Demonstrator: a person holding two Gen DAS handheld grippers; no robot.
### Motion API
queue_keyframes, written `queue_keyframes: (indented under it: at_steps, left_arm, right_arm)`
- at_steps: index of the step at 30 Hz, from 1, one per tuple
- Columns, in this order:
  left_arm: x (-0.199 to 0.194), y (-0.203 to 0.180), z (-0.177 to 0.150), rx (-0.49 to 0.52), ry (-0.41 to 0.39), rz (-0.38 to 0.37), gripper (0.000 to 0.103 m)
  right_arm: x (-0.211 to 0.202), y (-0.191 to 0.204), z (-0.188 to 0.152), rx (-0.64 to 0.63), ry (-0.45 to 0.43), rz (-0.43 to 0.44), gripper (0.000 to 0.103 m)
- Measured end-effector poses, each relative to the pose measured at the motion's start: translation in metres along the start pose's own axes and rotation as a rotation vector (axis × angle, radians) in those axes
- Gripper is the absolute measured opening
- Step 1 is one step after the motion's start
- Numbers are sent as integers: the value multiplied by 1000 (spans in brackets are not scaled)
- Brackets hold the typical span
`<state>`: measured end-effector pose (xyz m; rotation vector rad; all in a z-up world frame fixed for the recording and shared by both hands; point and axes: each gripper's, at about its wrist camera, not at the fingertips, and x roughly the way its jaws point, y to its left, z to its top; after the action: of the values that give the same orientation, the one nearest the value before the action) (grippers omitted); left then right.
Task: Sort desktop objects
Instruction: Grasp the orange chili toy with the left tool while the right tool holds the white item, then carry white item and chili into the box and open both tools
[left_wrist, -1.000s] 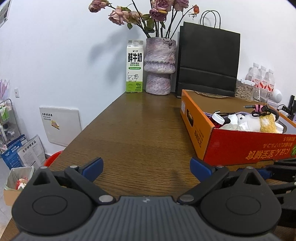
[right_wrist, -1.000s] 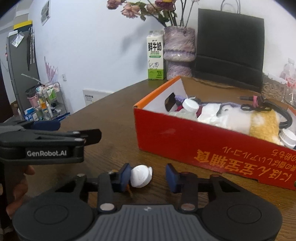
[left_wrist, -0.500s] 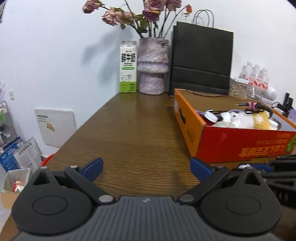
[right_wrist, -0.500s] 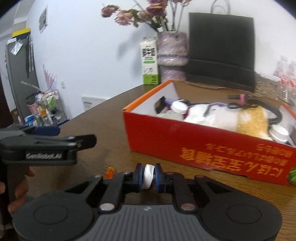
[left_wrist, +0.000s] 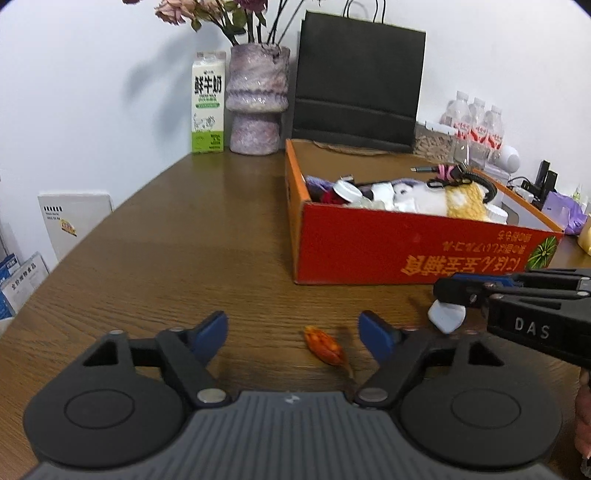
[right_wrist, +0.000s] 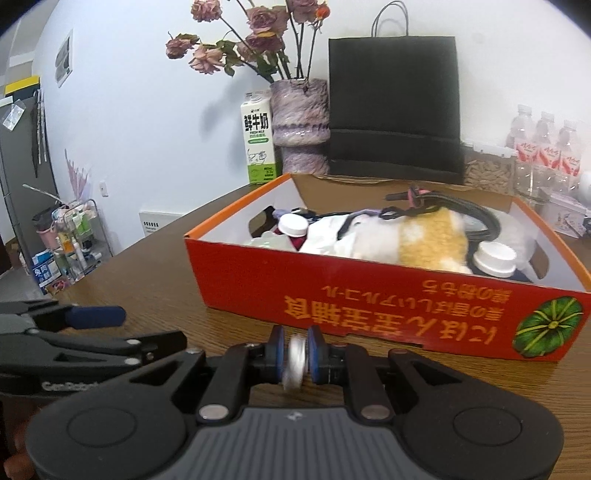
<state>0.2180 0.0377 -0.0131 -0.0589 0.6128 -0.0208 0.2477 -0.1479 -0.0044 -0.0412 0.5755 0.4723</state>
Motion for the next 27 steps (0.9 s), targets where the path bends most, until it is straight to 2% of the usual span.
queue_keyframes:
  at_steps: [1,3,4,6,11,14,15,18,24,25,27]
  left_arm:
    - [2,-3,0,1,9,1,70]
    - [5,-7,-1,0,24,3,53]
    - [7,-8,-1,-3,29,4,49]
    - [6,-11,-2,3,26,21,34]
    - [4,-15,-4,-2,23,23,14]
    - [4,-15,-4,-8,21,20,13]
    - [4,-15,-4,-10,20,21,13]
    - [4,-17,-5,-13,18,24,13]
    - [4,-17,-4,-16,19,26,13]
    - [3,-17,-4,-17,18,26,13]
    - [3,-17,-4,-18,16,27,13]
  right_arm:
    - [-2,-2,0,1,-3,-2,13]
    - [-5,-6,-1,2,-10,-3,13]
    - [-7,-7,-1,0,-13,-4,13]
    - [-10,-9,-2,-4,-18,-4,13]
    - [-15,-13,-5,-10,-14,3,12]
    - [-16,-15,-7,-14,-10,10,12]
    - [-16,-15,-8,-14,-5,16,16]
    - [-12,-13,-11,-24,34,34,38]
    - [-8,-3,-16,-73,67,40,36]
    - [-6,-3,-17,-74,79,41,28]
    - [-7,-2,-18,-82,78,40,27]
